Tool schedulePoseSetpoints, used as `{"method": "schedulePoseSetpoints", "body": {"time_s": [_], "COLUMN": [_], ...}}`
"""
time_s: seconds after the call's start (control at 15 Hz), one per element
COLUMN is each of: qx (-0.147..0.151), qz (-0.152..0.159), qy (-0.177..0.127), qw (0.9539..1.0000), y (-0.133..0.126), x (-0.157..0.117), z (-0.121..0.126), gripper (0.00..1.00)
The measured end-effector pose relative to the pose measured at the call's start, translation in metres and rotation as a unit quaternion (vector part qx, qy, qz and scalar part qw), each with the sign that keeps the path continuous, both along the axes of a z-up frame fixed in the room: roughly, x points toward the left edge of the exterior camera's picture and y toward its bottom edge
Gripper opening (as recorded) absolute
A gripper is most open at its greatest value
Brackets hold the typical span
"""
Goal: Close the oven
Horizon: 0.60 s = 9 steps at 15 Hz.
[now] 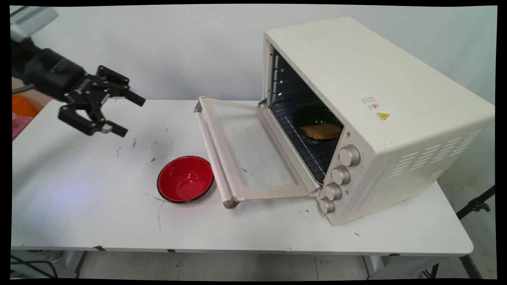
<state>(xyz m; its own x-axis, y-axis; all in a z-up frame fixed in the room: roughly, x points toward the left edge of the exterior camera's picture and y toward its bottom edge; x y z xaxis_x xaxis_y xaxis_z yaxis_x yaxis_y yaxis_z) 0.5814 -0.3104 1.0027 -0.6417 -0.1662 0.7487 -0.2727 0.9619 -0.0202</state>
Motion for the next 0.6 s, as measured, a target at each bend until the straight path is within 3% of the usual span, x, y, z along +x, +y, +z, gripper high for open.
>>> {"method": "schedulePoseSetpoints", "body": {"time_s": [0.33,0.6], "qx": [0.012,0.027], "qz": [0.044,0.091], "qy": [-0.002,-0.028], "qw": [0.999,0.9951], "y": [-0.032,-0.055], "x": [-0.025,-0.051], "z": [-0.01,-0.032], "gripper": [1.0,1.0]}}
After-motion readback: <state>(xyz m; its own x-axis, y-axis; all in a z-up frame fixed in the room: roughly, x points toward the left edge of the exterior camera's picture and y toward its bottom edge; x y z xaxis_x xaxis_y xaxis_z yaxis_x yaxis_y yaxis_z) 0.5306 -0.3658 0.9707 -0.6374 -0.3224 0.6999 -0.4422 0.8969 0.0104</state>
